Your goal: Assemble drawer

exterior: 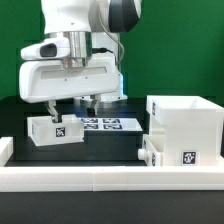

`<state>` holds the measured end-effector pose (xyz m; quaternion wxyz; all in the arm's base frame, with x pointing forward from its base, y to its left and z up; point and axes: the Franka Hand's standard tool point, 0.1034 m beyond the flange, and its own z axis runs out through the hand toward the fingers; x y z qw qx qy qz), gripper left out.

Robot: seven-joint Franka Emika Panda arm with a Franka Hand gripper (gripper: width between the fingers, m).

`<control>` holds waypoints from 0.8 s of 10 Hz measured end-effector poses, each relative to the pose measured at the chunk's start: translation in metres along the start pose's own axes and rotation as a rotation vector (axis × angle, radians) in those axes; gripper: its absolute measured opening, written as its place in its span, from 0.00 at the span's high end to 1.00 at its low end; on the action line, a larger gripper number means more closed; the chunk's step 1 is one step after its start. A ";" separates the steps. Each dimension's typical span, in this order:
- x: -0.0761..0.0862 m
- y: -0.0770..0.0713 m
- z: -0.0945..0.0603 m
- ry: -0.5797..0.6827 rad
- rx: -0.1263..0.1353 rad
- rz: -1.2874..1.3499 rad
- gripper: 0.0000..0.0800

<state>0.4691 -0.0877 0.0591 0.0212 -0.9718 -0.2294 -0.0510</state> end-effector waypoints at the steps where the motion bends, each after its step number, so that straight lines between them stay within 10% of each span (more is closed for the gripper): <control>1: -0.002 -0.001 -0.003 0.000 -0.002 0.049 0.19; 6: -0.004 -0.002 -0.004 0.001 0.000 0.156 0.19; 8: -0.032 -0.006 -0.007 -0.020 -0.003 0.147 0.19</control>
Offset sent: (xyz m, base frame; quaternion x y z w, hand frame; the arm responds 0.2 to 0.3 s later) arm 0.0000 0.0000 0.0000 0.0000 0.0000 0.0000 1.0000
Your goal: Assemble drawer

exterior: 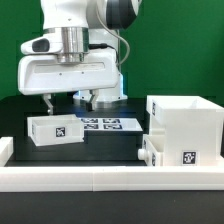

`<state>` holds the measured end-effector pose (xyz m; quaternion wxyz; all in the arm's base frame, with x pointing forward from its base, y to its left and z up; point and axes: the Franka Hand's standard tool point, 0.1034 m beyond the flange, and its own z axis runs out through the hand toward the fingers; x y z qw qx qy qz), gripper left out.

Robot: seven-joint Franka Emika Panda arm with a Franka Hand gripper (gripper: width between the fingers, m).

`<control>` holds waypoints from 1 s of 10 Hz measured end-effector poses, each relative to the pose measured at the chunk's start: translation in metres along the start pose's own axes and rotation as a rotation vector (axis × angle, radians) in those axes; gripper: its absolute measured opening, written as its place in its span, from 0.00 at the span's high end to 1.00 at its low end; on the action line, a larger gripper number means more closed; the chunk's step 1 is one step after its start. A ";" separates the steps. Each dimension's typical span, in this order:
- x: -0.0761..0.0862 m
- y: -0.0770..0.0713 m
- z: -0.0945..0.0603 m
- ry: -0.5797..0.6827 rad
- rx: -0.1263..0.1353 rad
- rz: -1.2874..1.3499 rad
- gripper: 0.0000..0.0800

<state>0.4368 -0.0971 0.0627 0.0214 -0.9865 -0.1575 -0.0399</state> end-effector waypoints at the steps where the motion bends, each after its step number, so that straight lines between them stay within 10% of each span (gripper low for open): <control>1: -0.012 -0.002 -0.001 -0.010 0.002 0.009 0.19; 6: -0.025 -0.006 0.002 -0.018 0.003 -0.019 0.19; 10: -0.041 -0.014 0.042 -0.018 0.006 -0.040 0.19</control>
Offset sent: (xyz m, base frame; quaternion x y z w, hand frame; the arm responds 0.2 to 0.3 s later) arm 0.0000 0.0000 0.0000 0.0000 0.0000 0.0000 1.0000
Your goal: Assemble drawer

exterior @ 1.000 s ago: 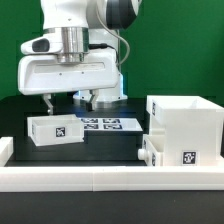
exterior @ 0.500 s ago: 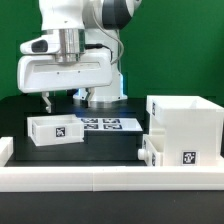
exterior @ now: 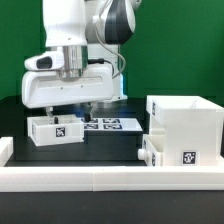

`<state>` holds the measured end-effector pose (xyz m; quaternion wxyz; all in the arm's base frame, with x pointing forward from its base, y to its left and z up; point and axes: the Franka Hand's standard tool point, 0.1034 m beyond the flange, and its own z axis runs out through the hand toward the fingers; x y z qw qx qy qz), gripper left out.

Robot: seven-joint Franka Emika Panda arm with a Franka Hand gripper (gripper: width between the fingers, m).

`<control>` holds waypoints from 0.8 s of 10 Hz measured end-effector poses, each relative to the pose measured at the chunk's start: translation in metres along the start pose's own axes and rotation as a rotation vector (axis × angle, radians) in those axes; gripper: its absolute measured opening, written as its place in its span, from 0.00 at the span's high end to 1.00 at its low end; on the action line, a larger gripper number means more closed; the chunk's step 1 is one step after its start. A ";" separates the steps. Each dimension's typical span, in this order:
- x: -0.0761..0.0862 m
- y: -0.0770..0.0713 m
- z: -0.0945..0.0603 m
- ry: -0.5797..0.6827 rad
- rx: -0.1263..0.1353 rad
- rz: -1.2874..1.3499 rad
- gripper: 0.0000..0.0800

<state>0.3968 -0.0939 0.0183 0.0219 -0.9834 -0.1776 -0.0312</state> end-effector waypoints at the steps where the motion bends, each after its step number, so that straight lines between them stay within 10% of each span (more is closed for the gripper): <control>1: -0.003 -0.001 0.005 0.001 -0.001 0.000 0.19; 7: -0.011 -0.001 0.013 -0.001 -0.002 0.003 0.20; 8: -0.011 -0.001 0.013 -0.001 -0.002 0.003 0.42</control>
Offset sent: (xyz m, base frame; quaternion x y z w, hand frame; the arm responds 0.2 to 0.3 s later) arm -0.0099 -0.0022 -0.0172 -0.0059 0.0123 -0.0013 0.9999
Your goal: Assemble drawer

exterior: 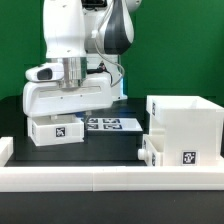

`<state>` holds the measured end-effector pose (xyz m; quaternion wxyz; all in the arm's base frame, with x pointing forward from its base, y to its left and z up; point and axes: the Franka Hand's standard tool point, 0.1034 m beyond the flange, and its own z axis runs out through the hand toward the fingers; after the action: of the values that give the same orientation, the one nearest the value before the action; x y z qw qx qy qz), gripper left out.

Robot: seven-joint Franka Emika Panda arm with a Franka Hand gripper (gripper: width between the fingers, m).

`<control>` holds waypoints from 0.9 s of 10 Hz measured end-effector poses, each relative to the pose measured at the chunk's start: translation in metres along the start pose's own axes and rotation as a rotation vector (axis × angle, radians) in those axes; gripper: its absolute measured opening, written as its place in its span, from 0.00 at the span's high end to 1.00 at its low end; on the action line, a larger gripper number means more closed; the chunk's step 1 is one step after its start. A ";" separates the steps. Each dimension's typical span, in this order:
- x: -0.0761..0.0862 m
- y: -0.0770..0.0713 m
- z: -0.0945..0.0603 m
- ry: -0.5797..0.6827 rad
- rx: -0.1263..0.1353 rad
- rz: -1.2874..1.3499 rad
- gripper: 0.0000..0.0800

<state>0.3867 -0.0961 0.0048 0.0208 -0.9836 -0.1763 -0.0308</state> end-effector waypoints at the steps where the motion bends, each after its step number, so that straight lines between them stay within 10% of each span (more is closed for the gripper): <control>1: 0.000 0.000 0.000 0.000 0.000 0.000 0.65; 4: -0.001 0.001 0.000 0.000 -0.001 0.003 0.95; 9: 0.032 -0.010 -0.012 0.036 -0.020 -0.015 0.95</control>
Offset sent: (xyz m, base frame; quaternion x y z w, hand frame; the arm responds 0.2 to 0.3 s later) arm -0.0033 -0.0046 -0.0027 0.0081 -0.0014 0.0128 0.9999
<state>0.4131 -0.0764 0.0192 0.0140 -0.9817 -0.1831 -0.0503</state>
